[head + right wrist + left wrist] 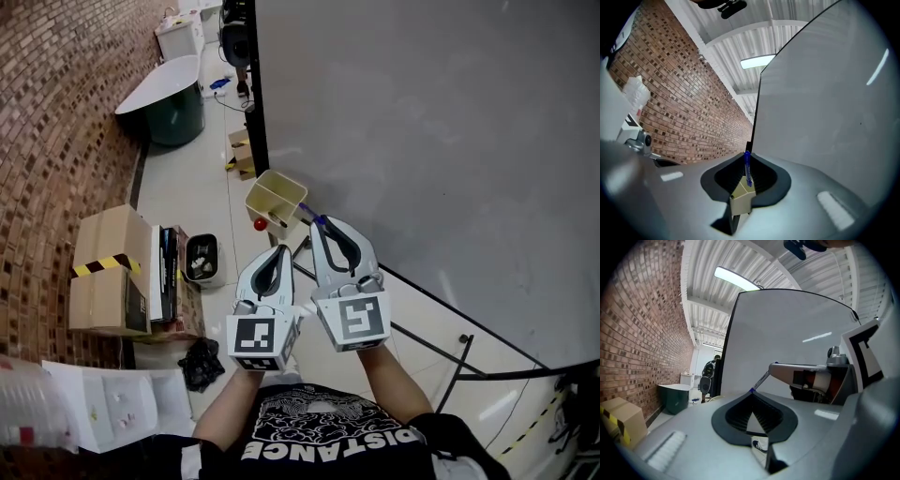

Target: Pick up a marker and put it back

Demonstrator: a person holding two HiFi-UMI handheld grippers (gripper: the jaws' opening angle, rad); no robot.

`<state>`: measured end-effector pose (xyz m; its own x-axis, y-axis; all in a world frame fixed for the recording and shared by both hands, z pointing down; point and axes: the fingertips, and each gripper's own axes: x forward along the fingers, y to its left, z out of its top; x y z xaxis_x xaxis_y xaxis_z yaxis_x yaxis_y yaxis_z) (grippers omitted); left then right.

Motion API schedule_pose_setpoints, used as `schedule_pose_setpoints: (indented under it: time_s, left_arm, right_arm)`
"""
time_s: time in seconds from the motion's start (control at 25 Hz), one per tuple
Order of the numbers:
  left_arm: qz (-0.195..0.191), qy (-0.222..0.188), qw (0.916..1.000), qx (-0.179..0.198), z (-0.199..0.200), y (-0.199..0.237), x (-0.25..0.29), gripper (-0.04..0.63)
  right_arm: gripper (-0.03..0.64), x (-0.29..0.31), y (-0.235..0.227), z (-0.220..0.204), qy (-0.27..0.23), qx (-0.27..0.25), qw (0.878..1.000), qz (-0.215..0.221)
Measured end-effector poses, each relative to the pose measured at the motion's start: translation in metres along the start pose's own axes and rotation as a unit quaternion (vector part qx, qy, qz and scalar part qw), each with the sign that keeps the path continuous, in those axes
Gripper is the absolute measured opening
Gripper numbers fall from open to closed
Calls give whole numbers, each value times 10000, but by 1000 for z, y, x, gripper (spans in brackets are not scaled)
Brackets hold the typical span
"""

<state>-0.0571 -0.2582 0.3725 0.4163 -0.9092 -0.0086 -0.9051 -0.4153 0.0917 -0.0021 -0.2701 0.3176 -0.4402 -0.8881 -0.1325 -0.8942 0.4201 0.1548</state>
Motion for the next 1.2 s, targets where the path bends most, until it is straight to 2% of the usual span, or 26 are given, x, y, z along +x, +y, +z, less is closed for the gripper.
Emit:
schedule_pose_setpoints:
  time_s: [0.56, 1.2]
  left_arm:
    - [-121, -3, 9998, 171, 9, -36, -28, 5]
    - [4, 43, 9999, 95, 8, -25, -21, 6]
  right_arm:
    - [34, -40, 6, -1, 37, 38, 10000, 22]
    - [34, -23, 4, -4, 119, 39, 9998, 120]
